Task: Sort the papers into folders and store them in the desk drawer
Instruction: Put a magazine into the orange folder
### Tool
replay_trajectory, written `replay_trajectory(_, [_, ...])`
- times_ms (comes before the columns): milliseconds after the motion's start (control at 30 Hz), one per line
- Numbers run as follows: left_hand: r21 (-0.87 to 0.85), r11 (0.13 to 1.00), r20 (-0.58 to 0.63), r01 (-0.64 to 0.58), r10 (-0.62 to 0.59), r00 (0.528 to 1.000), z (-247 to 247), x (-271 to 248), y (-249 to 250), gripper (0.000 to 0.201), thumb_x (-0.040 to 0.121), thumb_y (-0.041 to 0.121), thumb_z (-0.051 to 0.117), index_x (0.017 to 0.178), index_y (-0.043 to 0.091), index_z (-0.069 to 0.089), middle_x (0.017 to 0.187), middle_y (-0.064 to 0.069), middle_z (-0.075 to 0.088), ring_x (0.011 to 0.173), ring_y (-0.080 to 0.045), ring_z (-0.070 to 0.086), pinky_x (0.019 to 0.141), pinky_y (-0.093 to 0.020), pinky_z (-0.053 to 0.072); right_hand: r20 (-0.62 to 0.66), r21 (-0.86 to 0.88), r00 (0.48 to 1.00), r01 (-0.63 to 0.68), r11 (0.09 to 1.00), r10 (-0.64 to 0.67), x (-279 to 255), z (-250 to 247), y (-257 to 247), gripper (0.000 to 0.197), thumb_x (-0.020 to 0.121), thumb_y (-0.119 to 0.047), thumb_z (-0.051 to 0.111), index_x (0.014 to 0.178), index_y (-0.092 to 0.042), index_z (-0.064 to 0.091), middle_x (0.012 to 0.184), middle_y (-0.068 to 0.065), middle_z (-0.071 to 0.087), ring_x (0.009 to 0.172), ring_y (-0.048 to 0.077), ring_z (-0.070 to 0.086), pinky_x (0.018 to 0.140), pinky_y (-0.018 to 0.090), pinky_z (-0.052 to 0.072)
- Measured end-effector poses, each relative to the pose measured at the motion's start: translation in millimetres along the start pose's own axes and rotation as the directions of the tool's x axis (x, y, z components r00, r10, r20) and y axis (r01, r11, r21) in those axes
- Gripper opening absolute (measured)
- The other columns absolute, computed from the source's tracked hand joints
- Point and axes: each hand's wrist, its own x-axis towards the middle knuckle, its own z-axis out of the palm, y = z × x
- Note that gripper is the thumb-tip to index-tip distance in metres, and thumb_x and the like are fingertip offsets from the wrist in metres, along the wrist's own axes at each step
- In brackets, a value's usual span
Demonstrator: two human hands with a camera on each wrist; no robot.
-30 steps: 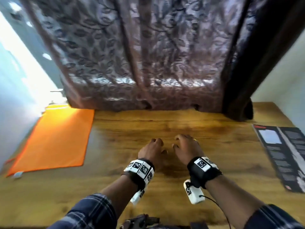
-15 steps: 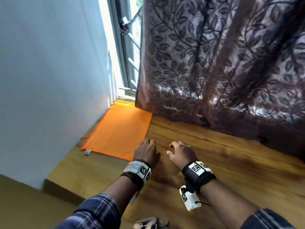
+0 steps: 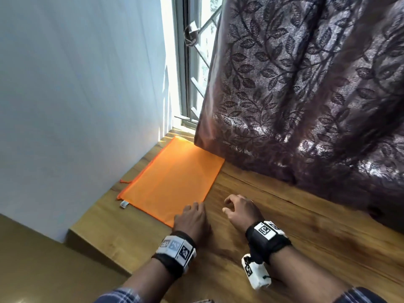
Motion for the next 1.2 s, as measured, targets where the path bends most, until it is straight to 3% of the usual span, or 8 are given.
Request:
replay_trajectory(133, [-0.007, 0.997, -0.017, -0.071, 0.071, 0.997, 1, -35, -5, 0.034, 0.100, 0.039, 0.040, 0.127, 0.018, 0.041, 0.125, -0.006, 0.053, 0.114, -0.030, 0.052, 0.085, -0.044, 0.051, 0.017, -0.011, 0.998, 0.055, 0.998, -0.055, 11, 10, -14, 0.029, 0.088, -0.039, 0.062, 0.114, -0.027, 0.062, 0.118, -0.001, 0.063, 0.106, 0.022, 0.061, 0.089, 0.033, 0.050])
replay_trajectory(333, [-0.142, 0.971, 0.084, -0.191, 0.204, 0.975, 6, -63, -4, 0.039, 0.100, 0.041, 0.042, 0.134, 0.022, 0.047, 0.126, -0.004, 0.061, 0.116, -0.029, 0.056, 0.090, -0.041, 0.049, 0.066, -0.105, 0.992, 0.115, 0.988, -0.108, 20, 23, -23, 0.045, 0.087, -0.041, 0.062, 0.130, -0.030, 0.056, 0.139, -0.001, 0.055, 0.123, 0.025, 0.055, 0.099, 0.035, 0.045])
replay_trajectory(433, [-0.242, 0.967, 0.058, -0.081, 0.097, 0.994, -4, -53, -18, 0.040, 0.097, 0.047, 0.047, 0.130, 0.026, 0.055, 0.126, 0.002, 0.064, 0.117, -0.022, 0.058, 0.092, -0.036, 0.049, 0.175, -0.177, 0.979, 0.136, 0.975, -0.105, 14, 24, -12, 0.053, 0.085, -0.046, 0.064, 0.135, -0.032, 0.055, 0.154, -0.006, 0.039, 0.136, 0.021, 0.045, 0.110, 0.034, 0.038])
replay_trajectory(567, [-0.059, 0.987, -0.091, 0.150, -0.155, 0.984, -19, -23, -56, 0.058, 0.089, 0.057, 0.056, 0.134, 0.021, 0.046, 0.141, -0.004, 0.045, 0.132, -0.026, 0.043, 0.100, -0.045, 0.046, 0.250, -0.213, 0.962, 0.170, 0.962, -0.114, -5, 14, 8, 0.049, 0.084, -0.045, 0.066, 0.131, -0.036, 0.058, 0.158, -0.011, 0.033, 0.139, 0.017, 0.042, 0.112, 0.037, 0.036])
replay_trajectory(700, [-0.103, 0.915, -0.039, 0.391, -0.397, 0.917, -26, -1, -76, 0.063, 0.087, 0.053, 0.062, 0.132, 0.016, 0.041, 0.137, -0.009, 0.041, 0.129, -0.031, 0.042, 0.097, -0.051, 0.046, 0.008, -0.126, 0.998, -0.057, 0.990, 0.058, -17, 6, 27, 0.041, 0.080, -0.039, 0.073, 0.118, -0.025, 0.065, 0.133, 0.002, 0.054, 0.118, 0.025, 0.056, 0.098, 0.031, 0.044])
replay_trajectory(900, [0.005, 0.938, -0.068, 0.347, -0.346, 0.936, -15, 7, -74, 0.044, 0.096, 0.034, 0.056, 0.131, 0.010, 0.046, 0.130, -0.009, 0.041, 0.124, -0.030, 0.044, 0.088, -0.052, 0.050, 0.164, -0.256, 0.978, -0.081, 0.963, 0.126, -26, 23, 30, 0.072, 0.074, -0.059, 0.067, 0.136, -0.026, 0.052, 0.120, 0.004, 0.055, 0.112, 0.027, 0.059, 0.088, 0.039, 0.053])
replay_trajectory(1033, [0.015, 0.935, -0.066, 0.354, -0.352, 0.934, -11, 10, -78, 0.036, 0.098, 0.025, 0.052, 0.130, 0.008, 0.046, 0.128, -0.012, 0.042, 0.121, -0.032, 0.046, 0.088, -0.052, 0.050, 0.158, -0.284, 0.984, -0.038, 0.958, 0.086, -20, 21, 28, 0.056, 0.075, -0.053, 0.074, 0.119, -0.021, 0.062, 0.120, 0.003, 0.053, 0.109, 0.026, 0.060, 0.087, 0.036, 0.053])
replay_trajectory(1200, [-0.136, 0.939, 0.028, 0.317, -0.316, 0.948, -15, 20, -92, 0.040, 0.093, 0.024, 0.059, 0.123, 0.005, 0.042, 0.129, -0.022, 0.052, 0.121, -0.041, 0.052, 0.097, -0.047, 0.046, 0.142, -0.210, 0.984, -0.076, 0.975, 0.107, -17, 21, 30, 0.084, 0.073, -0.049, 0.078, 0.144, -0.020, 0.044, 0.129, 0.004, 0.046, 0.118, 0.027, 0.054, 0.092, 0.036, 0.050])
